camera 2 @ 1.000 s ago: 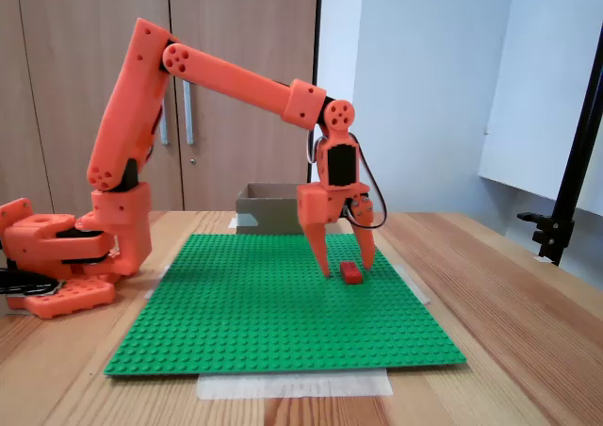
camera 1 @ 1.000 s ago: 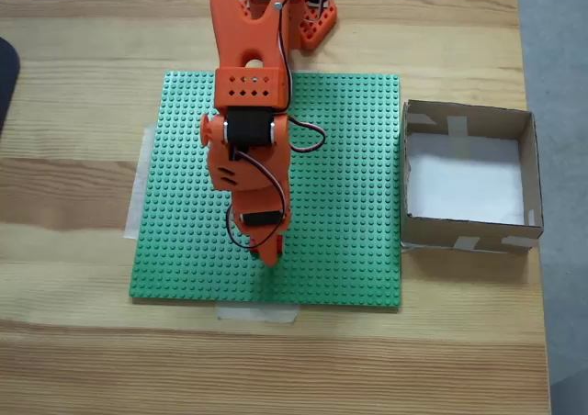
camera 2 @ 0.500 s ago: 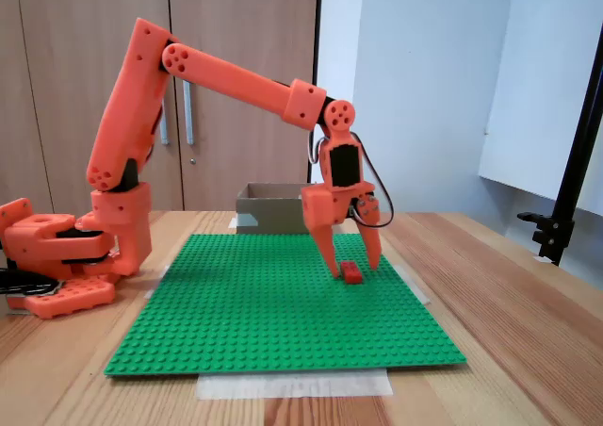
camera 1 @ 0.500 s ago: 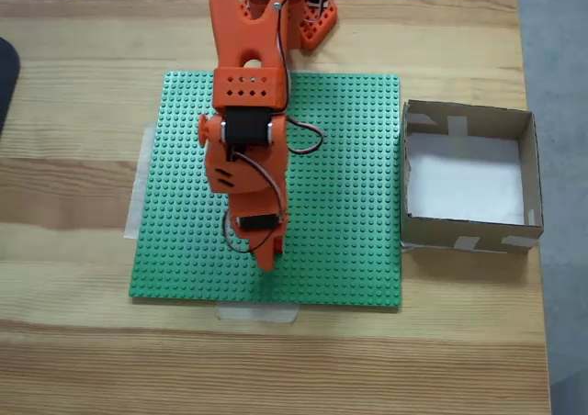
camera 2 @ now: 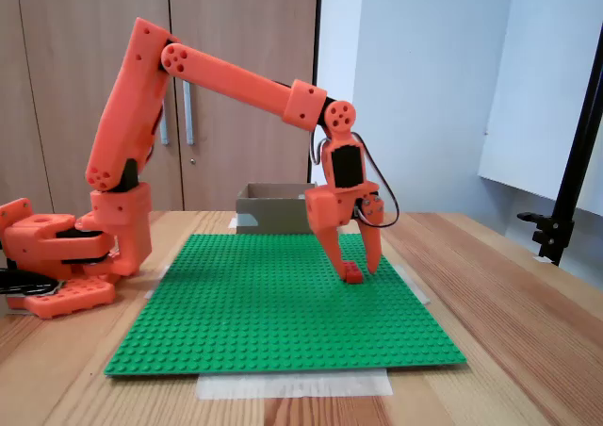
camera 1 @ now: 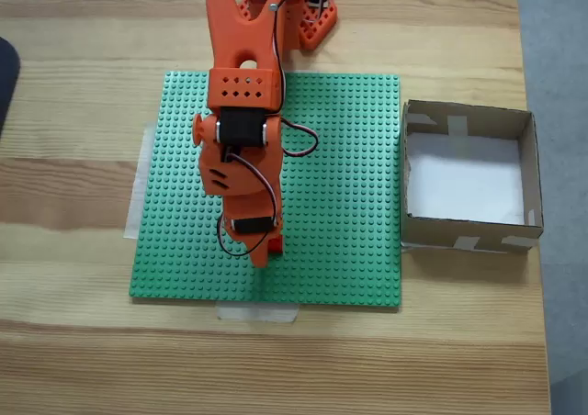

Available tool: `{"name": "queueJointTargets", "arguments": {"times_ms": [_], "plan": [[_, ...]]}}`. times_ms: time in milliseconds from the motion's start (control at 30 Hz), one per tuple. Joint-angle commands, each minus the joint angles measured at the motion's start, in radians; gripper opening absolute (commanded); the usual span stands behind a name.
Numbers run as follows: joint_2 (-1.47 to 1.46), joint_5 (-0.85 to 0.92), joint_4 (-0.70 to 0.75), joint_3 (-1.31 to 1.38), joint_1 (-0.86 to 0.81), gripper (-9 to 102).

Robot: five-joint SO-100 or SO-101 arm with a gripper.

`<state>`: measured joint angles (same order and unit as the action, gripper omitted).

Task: Pick the red lego block and put it in the box.

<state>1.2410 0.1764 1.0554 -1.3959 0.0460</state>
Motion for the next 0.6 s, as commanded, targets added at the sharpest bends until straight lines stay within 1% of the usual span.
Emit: {"name": "queueJointTargets", "arguments": {"times_ms": [0,267,567], "plan": [[0.006,-0.018,-0.005,0.044,0.012,21],[0.006,-0.049,0.002,0.029,0.023,20],[0.006,-0.032,-0.011,0.018,0.025,15]]}}
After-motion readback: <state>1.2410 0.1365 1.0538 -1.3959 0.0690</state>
